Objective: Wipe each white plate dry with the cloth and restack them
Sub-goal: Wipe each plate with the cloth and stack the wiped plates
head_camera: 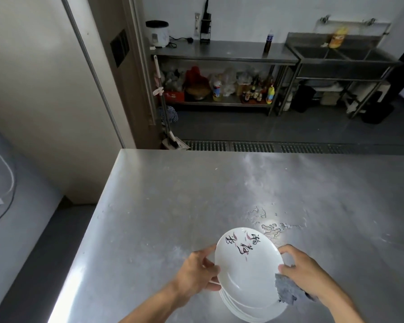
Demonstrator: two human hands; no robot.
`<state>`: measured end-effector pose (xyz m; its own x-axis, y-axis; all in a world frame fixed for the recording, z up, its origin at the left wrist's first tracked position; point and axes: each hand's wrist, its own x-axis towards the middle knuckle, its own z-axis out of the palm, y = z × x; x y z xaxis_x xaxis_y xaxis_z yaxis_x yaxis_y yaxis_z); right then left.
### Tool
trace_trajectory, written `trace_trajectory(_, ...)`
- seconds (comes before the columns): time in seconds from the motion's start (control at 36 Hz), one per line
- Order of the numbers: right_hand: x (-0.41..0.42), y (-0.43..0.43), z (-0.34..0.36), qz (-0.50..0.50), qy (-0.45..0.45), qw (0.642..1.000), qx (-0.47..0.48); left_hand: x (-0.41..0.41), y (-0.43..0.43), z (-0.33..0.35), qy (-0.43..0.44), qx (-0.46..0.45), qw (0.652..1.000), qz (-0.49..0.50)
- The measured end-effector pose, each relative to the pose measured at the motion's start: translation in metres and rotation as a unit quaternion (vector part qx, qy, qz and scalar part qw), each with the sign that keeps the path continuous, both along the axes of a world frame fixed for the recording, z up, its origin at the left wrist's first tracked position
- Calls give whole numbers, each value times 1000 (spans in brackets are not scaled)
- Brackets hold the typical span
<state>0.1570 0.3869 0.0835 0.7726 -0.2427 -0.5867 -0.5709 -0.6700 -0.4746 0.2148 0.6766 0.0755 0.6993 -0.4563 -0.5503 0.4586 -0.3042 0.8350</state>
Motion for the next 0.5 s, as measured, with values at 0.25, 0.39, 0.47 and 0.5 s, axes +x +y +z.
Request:
trace_trajectory(0.25, 3, -13, -7, 37, 55, 998, 14, -1, -15, -13, -35, 56, 998, 9)
trace_trajectory(0.39, 6, -15, -9, 64, 81, 995, 1, -1, -16, -19, -49, 65, 997, -3)
trace_trajectory(0.47, 8, -16, -8, 79, 96, 992, 3, -1, -17, -21, -46, 67, 997, -1)
trace_trajectory(0.5, 9, -16, -8, 82, 99, 992, 3, -1, -18, -22, -45, 68, 997, 2)
